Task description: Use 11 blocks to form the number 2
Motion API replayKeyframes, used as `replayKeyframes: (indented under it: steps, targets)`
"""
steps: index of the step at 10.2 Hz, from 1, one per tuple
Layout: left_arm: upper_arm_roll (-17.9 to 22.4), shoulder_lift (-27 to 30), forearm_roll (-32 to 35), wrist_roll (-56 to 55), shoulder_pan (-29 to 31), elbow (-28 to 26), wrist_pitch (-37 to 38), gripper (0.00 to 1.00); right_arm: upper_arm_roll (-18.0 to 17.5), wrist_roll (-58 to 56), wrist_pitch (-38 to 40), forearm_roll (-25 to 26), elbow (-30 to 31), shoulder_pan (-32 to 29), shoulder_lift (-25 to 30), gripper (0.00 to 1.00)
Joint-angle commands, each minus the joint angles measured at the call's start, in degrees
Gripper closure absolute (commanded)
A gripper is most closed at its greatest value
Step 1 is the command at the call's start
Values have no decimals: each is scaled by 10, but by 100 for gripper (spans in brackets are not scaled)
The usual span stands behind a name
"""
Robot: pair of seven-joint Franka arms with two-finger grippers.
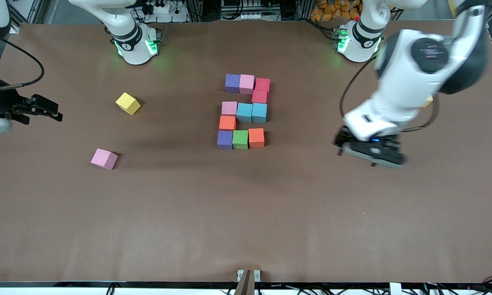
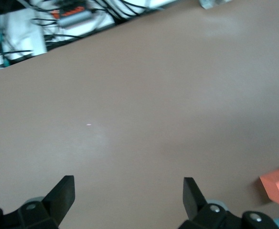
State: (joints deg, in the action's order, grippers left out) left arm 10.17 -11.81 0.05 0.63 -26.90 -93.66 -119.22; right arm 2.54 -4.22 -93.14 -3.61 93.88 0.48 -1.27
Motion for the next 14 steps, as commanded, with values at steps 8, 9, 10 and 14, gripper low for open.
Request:
replayKeyframes:
  steps: [8, 9, 10, 14]
  targets:
    - [49, 21, -54, -22, 77, 85, 189, 0, -5, 40, -3, 10, 10, 20, 30, 0]
    - [45, 36, -30, -27, 77, 93, 216, 0, -3, 39, -1, 10, 10, 15, 29, 0]
    - [21, 46, -8, -29, 91, 92, 220, 0, -4, 46, -3, 10, 10, 17, 27, 0]
    - [-166, 63, -15, -60, 276, 88, 239, 0, -6, 42, -6, 8, 9, 22, 23, 0]
